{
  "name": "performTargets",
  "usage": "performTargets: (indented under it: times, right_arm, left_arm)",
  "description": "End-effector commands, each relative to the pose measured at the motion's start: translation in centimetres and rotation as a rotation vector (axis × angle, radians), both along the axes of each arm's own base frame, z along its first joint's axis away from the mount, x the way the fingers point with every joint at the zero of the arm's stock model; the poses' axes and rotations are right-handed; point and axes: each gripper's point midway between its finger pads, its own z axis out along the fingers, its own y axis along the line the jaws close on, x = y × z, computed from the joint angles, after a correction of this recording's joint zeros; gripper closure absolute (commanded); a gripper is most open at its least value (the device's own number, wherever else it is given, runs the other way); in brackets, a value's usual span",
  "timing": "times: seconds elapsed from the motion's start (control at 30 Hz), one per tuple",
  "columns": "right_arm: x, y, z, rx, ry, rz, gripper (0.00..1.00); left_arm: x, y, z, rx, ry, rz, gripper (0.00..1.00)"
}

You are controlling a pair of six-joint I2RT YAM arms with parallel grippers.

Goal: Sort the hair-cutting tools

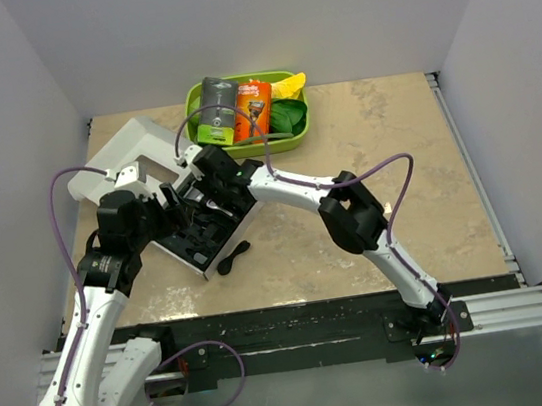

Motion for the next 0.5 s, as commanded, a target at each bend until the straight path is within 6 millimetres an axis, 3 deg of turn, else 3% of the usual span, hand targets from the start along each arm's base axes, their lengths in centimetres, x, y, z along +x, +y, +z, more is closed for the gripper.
performTargets:
  times: [0.0, 0.17, 0.47]
  right_arm:
    - [1.3, -1.2, 1.1, 0.007, -0.023, -0.08, 1.0]
    - [1.0, -1.4, 1.6, 0.02, -0.021, -0.062, 1.0]
    - [-0.4, -0.4, 4.8, 0.098, -0.007, 0.005, 1.0]
  left_arm:
    - [0.5, 0.0, 1.3, 0.008, -0.05, -0.003, 0.16]
    - [0.5, -0.2, 1.1, 0.002, -0.043, -0.01, 0.16]
    - [0.5, -0.2, 1.1, -0.004, -0.046, -0.01, 0.16]
